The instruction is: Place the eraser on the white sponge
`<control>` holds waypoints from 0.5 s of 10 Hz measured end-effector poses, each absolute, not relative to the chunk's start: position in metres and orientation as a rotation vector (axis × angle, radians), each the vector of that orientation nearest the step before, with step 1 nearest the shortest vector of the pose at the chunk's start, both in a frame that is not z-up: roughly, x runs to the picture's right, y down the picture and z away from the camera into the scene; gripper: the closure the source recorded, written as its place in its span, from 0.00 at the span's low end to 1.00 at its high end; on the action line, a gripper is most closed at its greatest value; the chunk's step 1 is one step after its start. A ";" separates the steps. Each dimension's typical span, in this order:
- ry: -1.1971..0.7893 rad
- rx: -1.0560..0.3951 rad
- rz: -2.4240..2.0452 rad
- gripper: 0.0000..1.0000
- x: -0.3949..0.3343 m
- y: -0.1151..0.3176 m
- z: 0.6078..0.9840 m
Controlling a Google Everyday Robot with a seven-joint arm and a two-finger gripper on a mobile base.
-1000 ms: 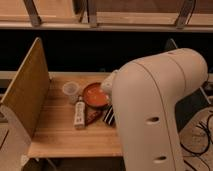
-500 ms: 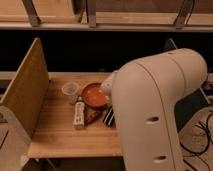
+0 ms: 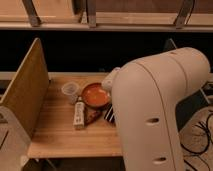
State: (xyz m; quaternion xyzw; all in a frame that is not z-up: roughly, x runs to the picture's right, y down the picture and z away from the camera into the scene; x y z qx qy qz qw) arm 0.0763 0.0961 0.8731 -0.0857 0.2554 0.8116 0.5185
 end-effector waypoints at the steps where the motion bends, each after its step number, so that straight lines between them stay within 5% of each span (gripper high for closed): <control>1: 0.606 -0.195 1.960 1.00 0.080 0.089 0.872; 5: 0.581 -0.141 2.029 1.00 0.118 0.049 0.862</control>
